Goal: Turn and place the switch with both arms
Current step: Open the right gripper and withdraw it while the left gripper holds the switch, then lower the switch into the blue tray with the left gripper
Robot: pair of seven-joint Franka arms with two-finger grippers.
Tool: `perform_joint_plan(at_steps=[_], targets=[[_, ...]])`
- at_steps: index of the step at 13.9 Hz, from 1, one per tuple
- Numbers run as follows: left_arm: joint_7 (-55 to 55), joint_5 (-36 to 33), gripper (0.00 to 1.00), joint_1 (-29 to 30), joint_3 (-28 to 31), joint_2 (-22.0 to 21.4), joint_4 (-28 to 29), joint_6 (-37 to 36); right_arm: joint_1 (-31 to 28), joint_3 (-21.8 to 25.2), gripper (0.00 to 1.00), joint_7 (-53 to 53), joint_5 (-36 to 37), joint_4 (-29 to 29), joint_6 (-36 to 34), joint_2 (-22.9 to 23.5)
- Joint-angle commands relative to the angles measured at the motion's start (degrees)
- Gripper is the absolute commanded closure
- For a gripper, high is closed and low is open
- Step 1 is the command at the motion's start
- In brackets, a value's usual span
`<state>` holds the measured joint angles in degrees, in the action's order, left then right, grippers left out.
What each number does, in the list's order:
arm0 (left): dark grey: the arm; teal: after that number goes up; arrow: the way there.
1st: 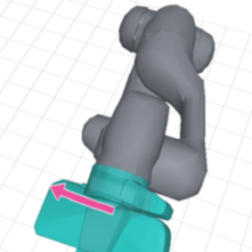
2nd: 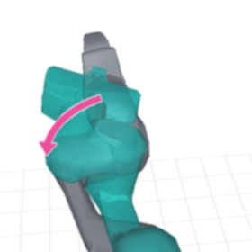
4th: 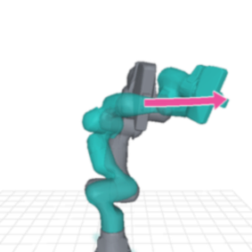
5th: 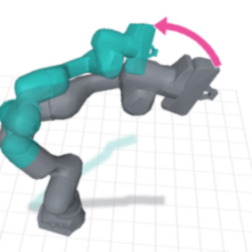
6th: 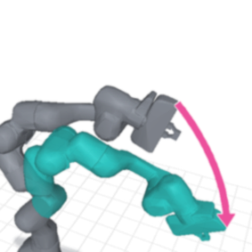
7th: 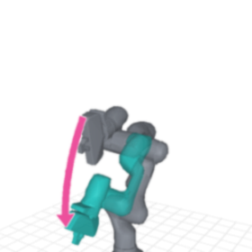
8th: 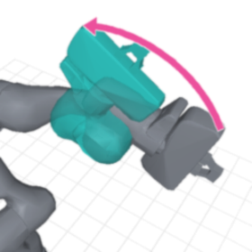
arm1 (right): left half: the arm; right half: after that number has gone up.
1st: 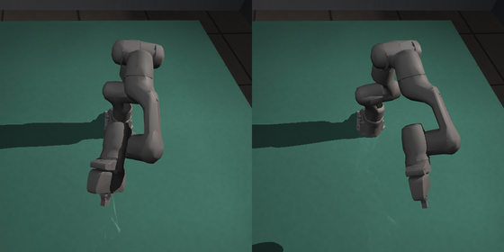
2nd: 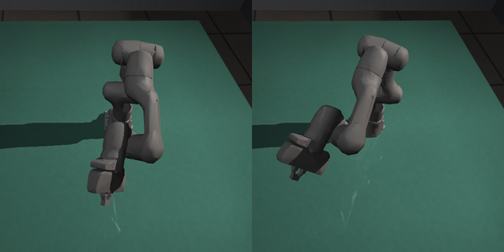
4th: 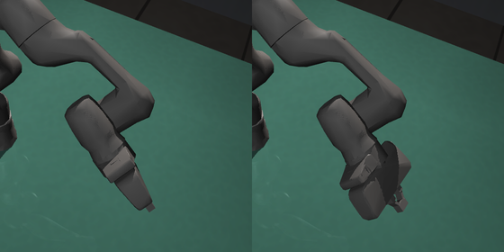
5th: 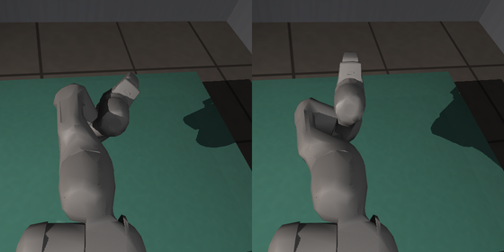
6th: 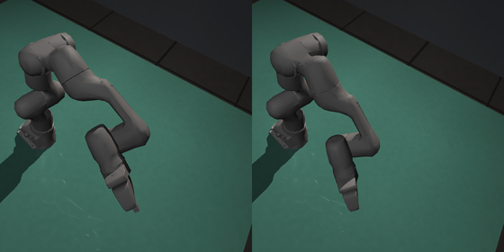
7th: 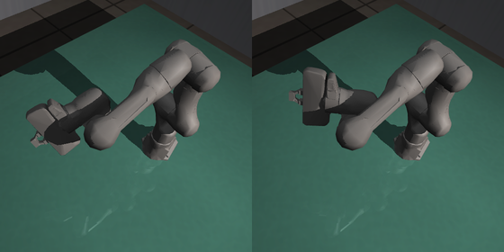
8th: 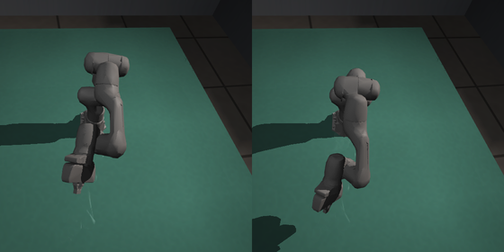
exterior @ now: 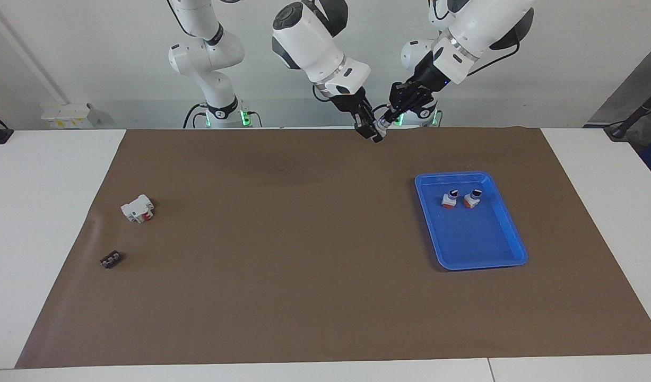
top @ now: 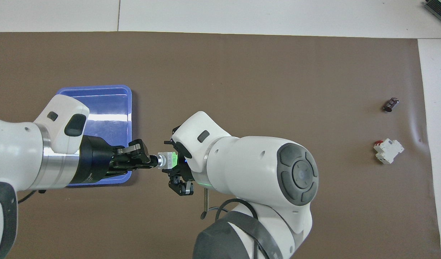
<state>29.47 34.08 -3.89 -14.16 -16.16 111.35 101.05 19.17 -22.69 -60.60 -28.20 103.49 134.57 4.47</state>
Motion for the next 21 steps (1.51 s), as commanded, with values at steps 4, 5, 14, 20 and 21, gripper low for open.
perform_joint_plan(at_steps=[4,5,14,20,21], targets=[[-2.0,-0.7,1.00,1.2,-0.4,-2.9,4.2,-5.5,-5.2,1.0,0.00,1.6,-0.5,-2.3,1.6,-0.8],[-3.2,-0.9,1.00,1.3,-0.4,-2.9,4.3,-5.5,-6.8,1.1,0.00,1.7,-0.4,-2.1,0.8,-0.8],[-25.6,-14.8,1.00,7.9,-0.5,-3.1,7.7,-1.8,-18.1,1.3,0.00,28.5,14.7,-2.5,-2.5,-0.5],[-36.0,-28.1,1.00,12.2,-0.5,3.8,8.9,10.7,-15.2,9.8,0.00,65.7,32.4,-2.9,-14.6,-1.5],[-36.1,-29.1,1.00,12.2,-0.5,6.6,8.3,12.5,-14.7,12.8,0.00,66.0,32.4,-3.1,-18.2,-2.0]])
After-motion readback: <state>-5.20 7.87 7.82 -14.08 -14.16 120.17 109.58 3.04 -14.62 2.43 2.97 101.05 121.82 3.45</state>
